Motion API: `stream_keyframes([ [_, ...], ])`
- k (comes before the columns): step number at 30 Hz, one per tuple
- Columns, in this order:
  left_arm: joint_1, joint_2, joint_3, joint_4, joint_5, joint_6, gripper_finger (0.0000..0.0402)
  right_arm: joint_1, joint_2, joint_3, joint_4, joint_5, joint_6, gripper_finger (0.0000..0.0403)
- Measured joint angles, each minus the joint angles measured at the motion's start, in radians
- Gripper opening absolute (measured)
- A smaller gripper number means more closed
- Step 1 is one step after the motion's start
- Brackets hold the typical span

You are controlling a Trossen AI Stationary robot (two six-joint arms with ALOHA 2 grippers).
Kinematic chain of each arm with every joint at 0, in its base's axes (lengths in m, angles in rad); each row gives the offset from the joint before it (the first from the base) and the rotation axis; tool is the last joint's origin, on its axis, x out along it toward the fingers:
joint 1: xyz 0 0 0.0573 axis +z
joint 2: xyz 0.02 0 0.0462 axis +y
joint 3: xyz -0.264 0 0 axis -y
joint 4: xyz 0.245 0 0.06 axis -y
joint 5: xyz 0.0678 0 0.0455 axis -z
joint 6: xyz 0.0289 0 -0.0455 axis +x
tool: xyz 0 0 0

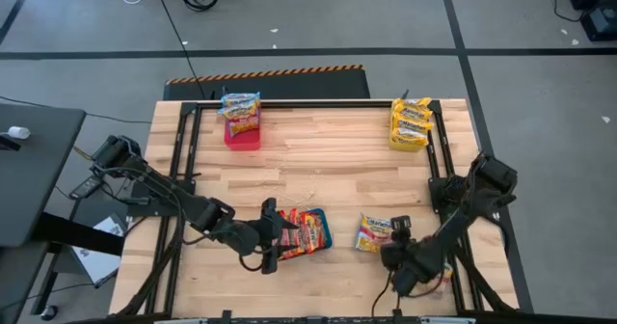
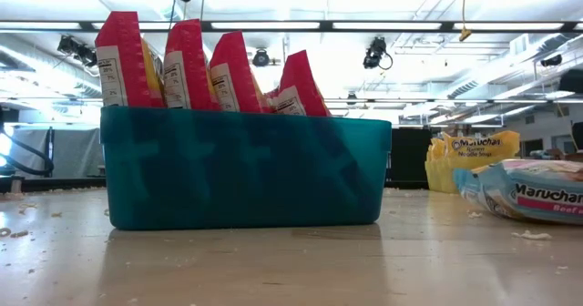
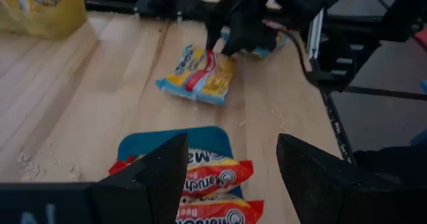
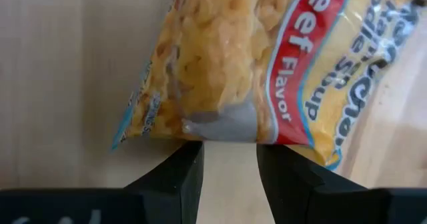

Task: Sort Maruchan noodles
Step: Put the left blue noodle pack into the red bin

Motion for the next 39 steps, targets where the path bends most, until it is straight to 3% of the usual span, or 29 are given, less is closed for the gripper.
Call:
stream_keyframes([
  [4,0.011,-0.002,0.0,-0.015,0.001,0.041,0.0231,-0.098,-0.009,-0.012,0.051,0.04,-0.163,0.0146],
  [6,0.031,-0.006,0.0,-0.032,0.003,0.061,0.0231,-0.154,-0.002,0.004,0.016,0.208,-0.214,0.0146],
  [9,0.058,-0.037,-0.001,-0.077,-0.003,0.067,0.0231,-0.197,-0.041,0.058,-0.139,0.319,-0.218,0.0147],
  [13,0.066,-0.12,0.0,-0.117,-0.023,0.099,0.0231,-0.186,-0.091,0.13,-0.265,0.314,-0.154,0.0149],
  [18,0.036,-0.213,0.0,-0.122,-0.149,0.165,0.0231,-0.134,-0.183,0.147,-0.229,0.307,-0.087,0.0165],
  [22,0.031,-0.227,-0.001,-0.088,-0.153,0.203,0.0231,-0.118,-0.278,0.106,-0.194,0.335,0.014,0.0189],
  [24,0.049,-0.225,-0.002,-0.019,-0.102,0.259,0.0229,-0.117,-0.332,0.068,-0.147,0.34,0.046,0.0202],
  [28,0.111,-0.223,-0.002,0.157,0.107,0.355,0.0212,-0.138,-0.439,-0.028,-0.025,0.365,0.047,0.0226],
  [32,0.127,-0.223,-0.002,0.237,0.122,0.424,0.0192,-0.17,-0.528,-0.127,0.106,0.325,0.038,0.0242],
  [39,0.12,-0.223,-0.002,0.182,0.122,0.438,0.0177,-0.298,-0.612,-0.321,0.261,0.119,0.016,0.0266],
])
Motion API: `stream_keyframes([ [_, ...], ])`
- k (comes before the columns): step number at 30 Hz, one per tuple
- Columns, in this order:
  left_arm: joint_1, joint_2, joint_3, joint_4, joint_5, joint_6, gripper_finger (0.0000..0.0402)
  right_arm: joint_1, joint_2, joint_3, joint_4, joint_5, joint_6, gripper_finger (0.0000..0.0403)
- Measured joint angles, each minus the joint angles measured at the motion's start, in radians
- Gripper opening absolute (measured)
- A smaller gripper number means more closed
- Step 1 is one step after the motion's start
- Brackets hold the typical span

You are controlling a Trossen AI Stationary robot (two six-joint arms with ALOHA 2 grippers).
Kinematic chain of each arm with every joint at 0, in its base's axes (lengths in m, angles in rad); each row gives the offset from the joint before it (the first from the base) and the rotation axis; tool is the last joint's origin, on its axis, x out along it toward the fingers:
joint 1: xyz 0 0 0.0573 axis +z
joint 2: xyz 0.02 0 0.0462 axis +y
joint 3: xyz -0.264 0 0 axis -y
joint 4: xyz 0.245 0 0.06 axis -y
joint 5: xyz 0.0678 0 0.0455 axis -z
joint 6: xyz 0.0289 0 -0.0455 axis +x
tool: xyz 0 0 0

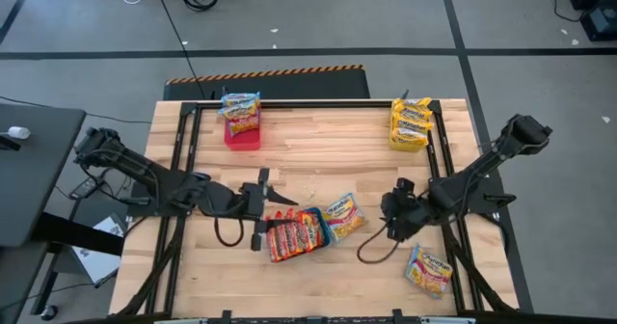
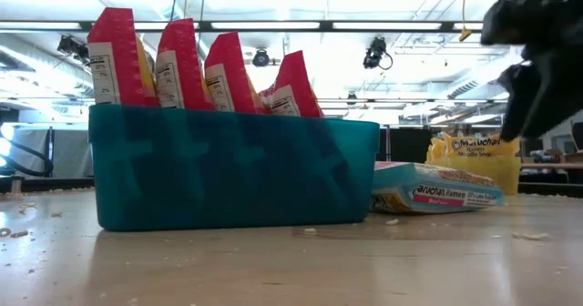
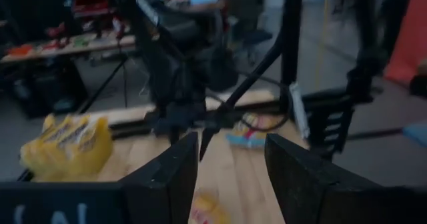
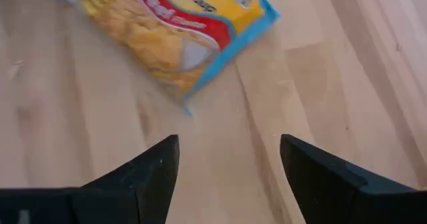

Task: Sort Maruchan noodles
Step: Put the left blue noodle pack into the red bin

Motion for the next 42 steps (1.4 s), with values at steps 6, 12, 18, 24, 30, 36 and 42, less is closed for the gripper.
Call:
stream_keyframes([
  [6,-0.019,-0.01,0.0,-0.122,-0.13,-0.009,0.0176,-0.132,-0.034,-0.105,0.285,0.006,-0.122,0.0265],
  [12,-0.03,-0.026,0.001,-0.149,-0.125,0.025,0.0176,-0.356,0.072,-0.071,0.558,-0.171,-0.422,0.0262],
  [18,0.006,-0.122,0.001,-0.263,-0.099,0.008,0.0176,-0.513,0.267,0.107,0.555,-0.449,-0.681,0.0256],
  [24,0.03,-0.194,0.001,-0.42,-0.085,-0.036,0.0176,-0.601,0.452,0.29,0.393,-0.705,-0.847,0.0255],
  [30,0.058,-0.214,0.001,-0.467,-0.074,-0.095,0.0176,-0.637,0.592,0.372,0.272,-0.749,-0.918,0.024],
  [36,0.079,-0.196,0.0,-0.542,-0.063,-0.231,0.019,-0.628,0.638,0.377,0.283,-0.767,-0.936,0.0184],
  [42,0.077,-0.197,0.0,-0.607,-0.069,-0.331,0.0222,-0.609,0.574,0.37,0.268,-0.645,-0.978,0.0058],
])
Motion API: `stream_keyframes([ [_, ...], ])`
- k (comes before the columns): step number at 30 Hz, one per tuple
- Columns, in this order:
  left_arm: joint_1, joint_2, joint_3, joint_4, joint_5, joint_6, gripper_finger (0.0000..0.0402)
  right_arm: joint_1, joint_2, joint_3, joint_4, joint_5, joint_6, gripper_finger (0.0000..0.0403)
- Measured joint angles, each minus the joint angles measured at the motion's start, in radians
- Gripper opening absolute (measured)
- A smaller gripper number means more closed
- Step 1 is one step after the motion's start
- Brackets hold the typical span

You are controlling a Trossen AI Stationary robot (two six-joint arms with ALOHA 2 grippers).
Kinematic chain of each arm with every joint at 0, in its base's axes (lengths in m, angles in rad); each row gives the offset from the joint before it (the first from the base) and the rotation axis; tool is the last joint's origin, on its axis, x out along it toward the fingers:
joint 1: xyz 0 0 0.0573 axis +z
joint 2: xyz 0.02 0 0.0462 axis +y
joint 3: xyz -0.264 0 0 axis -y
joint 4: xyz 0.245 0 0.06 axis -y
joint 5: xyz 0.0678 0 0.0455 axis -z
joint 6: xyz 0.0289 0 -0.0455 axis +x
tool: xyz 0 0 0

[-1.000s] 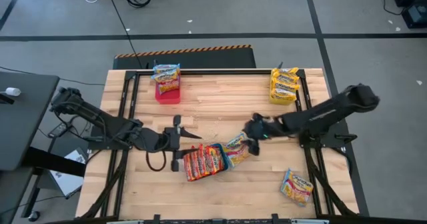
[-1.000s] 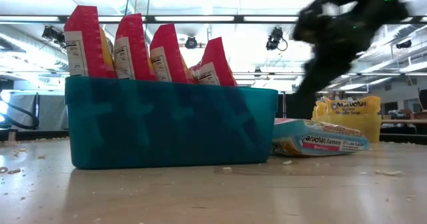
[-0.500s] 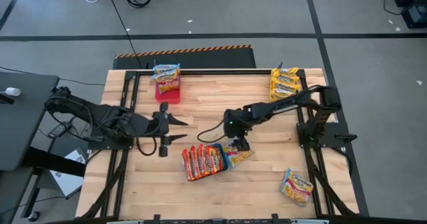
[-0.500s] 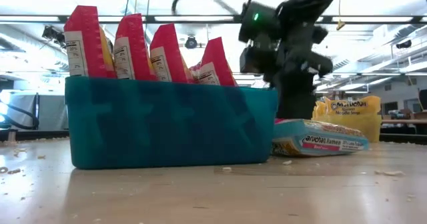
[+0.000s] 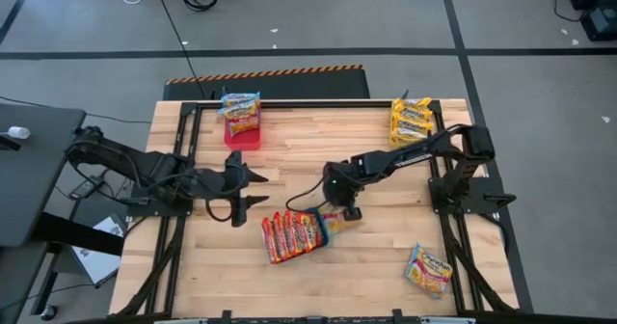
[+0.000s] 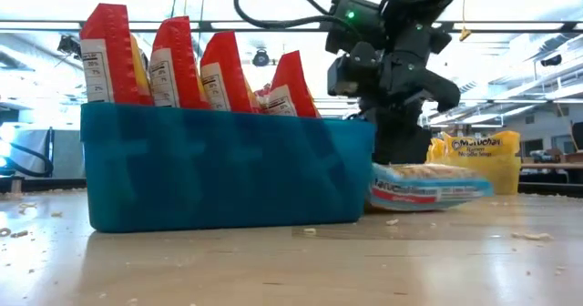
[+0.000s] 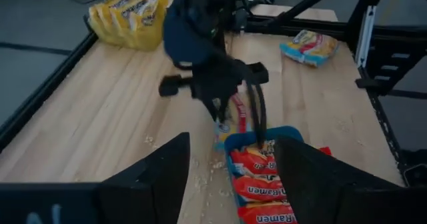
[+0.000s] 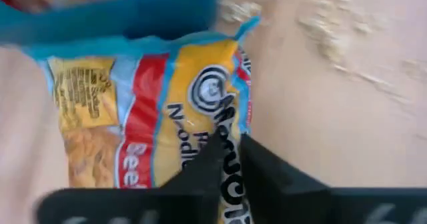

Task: Sort Maruchan noodles
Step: Put the left blue noodle pack into the red bin

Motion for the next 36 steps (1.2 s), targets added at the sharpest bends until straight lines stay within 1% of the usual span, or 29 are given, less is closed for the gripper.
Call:
stream_keyframes([
  [1,-0.004,0.0,0.0,-0.005,-0.002,-0.015,0.0226,0.003,-0.012,0.0,-0.01,0.033,-0.009,0.0034],
  [2,-0.009,0.0,0.0,-0.011,-0.004,-0.02,0.0228,0.006,-0.022,-0.001,-0.019,0.062,-0.019,0.0018],
  [3,-0.014,0.0,0.0,-0.014,-0.004,-0.022,0.023,0.009,-0.031,-0.001,-0.027,0.091,-0.031,0.001],
  [6,-0.023,0.0,0.0,-0.01,-0.004,-0.031,0.0231,0.034,-0.059,-0.006,-0.067,0.201,-0.04,0.001],
  [9,-0.016,0.0,0.0,-0.03,-0.03,-0.098,0.0231,0.071,-0.104,-0.007,-0.104,0.317,-0.064,0.0006],
  [13,0.008,0.0,0.0,-0.099,-0.033,-0.175,0.0231,0.125,-0.175,-0.007,-0.14,0.446,-0.063,0.0005],
  [17,0.031,0.0,0.0,-0.12,-0.044,-0.203,0.0232,0.182,-0.236,-0.005,-0.129,0.585,-0.061,0.0004],
  [20,0.05,0.006,0.0,-0.119,-0.053,-0.219,0.0235,0.216,-0.258,-0.005,-0.118,0.67,-0.06,0.0004],
  [25,0.084,0.069,0.001,-0.116,-0.042,-0.224,0.0265,0.263,-0.264,-0.004,-0.102,0.808,-0.064,0.0003],
  [29,0.128,0.17,0.001,-0.105,-0.031,-0.205,0.0297,0.291,-0.262,-0.003,-0.079,0.907,-0.067,0.0003],
  [32,0.168,0.256,0.001,-0.027,-0.02,-0.148,0.031,0.314,-0.263,-0.003,-0.05,0.967,-0.08,0.0003],
  [36,0.235,0.367,0.001,0.19,0.099,-0.046,0.0311,0.354,-0.263,-0.003,0.01,1.03,-0.126,0.0002],
])
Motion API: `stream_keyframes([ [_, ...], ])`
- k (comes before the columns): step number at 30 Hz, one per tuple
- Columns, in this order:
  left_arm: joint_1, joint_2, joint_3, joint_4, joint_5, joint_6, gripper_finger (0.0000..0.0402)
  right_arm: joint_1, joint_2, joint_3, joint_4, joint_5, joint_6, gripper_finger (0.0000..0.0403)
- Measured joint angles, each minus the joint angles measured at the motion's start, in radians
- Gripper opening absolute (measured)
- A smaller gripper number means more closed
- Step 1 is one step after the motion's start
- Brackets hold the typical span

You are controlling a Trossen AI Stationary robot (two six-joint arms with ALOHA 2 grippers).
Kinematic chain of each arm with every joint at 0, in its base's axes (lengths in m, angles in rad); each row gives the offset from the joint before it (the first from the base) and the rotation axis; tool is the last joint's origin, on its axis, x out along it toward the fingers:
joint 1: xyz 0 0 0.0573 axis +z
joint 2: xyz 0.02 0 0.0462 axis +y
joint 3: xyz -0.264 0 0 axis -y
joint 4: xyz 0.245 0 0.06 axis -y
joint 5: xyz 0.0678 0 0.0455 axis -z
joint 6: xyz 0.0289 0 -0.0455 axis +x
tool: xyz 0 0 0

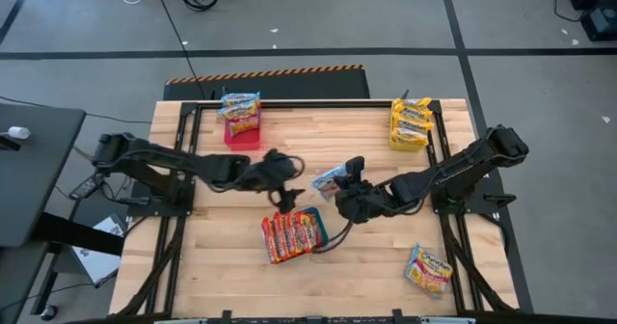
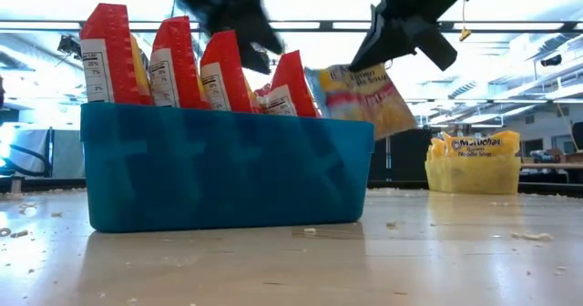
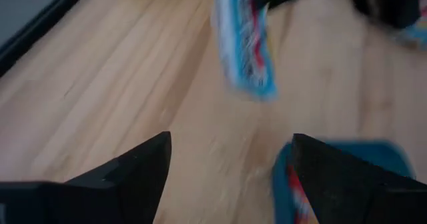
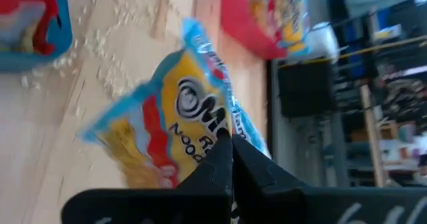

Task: Sort Maruchan noodles
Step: Put the left blue noodle pack into the red bin

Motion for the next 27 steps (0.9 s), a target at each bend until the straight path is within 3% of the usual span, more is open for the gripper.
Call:
stream_keyframes([
  [6,0.099,0.143,0.0,0.311,0.174,0.082,0.0311,0.028,0.0,0.0,0.057,0.026,-0.037,0.0002],
  [17,0.148,0.279,-0.001,0.467,0.458,0.103,0.0312,0.024,0.001,0.001,0.024,-0.083,-0.06,0.0003],
  [21,0.147,0.295,-0.001,0.526,0.481,0.103,0.0312,0.006,0.008,0.001,0.02,-0.096,-0.056,0.0003],
  [27,0.155,0.32,0.003,0.596,0.396,0.109,0.0309,-0.002,0.013,0.001,0.08,-0.11,-0.057,0.0003],
])
